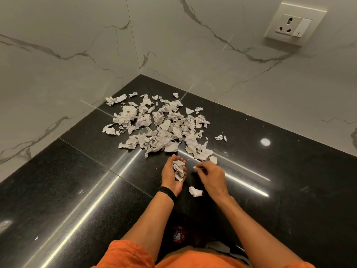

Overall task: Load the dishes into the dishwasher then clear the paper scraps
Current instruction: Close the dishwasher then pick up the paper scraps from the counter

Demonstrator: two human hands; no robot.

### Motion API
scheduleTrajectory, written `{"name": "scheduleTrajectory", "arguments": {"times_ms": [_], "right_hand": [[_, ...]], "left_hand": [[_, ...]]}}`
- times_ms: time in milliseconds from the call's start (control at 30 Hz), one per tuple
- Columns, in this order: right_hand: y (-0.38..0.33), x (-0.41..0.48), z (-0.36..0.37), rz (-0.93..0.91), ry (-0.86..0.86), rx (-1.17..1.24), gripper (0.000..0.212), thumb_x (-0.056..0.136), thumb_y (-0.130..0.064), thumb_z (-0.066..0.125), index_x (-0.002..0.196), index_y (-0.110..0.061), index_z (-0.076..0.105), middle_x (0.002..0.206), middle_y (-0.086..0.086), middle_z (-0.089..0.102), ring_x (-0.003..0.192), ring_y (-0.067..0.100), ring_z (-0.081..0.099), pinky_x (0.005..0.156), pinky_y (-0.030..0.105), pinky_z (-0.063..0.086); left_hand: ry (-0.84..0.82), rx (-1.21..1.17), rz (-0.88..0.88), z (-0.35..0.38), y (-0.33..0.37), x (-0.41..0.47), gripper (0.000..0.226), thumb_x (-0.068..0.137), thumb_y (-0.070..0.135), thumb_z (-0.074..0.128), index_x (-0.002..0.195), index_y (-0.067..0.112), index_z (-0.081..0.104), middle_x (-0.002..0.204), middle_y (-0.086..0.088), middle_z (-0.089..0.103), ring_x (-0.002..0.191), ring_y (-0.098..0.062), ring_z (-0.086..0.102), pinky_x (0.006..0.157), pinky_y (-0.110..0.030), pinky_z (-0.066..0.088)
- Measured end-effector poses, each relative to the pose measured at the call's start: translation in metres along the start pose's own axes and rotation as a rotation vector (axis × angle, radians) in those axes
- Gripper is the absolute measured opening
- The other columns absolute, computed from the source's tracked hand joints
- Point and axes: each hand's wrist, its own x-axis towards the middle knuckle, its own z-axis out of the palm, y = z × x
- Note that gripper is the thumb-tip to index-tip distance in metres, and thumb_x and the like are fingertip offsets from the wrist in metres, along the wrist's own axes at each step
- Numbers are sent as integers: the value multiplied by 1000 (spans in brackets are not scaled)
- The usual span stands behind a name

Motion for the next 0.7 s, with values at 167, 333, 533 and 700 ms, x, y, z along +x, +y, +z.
{"name": "scheduleTrajectory", "arguments": {"times_ms": [167,333,533,700], "right_hand": [[-43,9,-2,2,51,331,7,90,-30,76,97,-28,76,94,-16,71,90,2,67,79,22,56],[-52,10,18,-167,-148,-115,12,93,-27,68,98,-22,78,103,-9,66,97,7,42,84,27,45],[-36,-1,10,-105,-107,183,17,96,-27,65,109,-25,76,115,-12,48,110,2,47,89,17,46],[3,-12,-10,-169,-470,-227,36,86,-48,66,120,-37,67,116,-14,56,110,10,51,95,31,46]], "left_hand": [[-47,90,24,0,-7,2,25,94,32,62,94,8,70,94,-13,68,74,-22,67,66,-31,55],[-62,143,-17,2,-8,-5,40,94,43,65,100,4,73,110,-21,72,105,-30,70,91,-39,56],[108,118,23,5,7,0,29,100,36,58,82,13,58,68,-2,59,58,-15,61,54,-28,54],[75,64,20,2,10,3,33,103,36,53,78,15,55,59,1,56,51,-9,48,40,-17,36]]}}
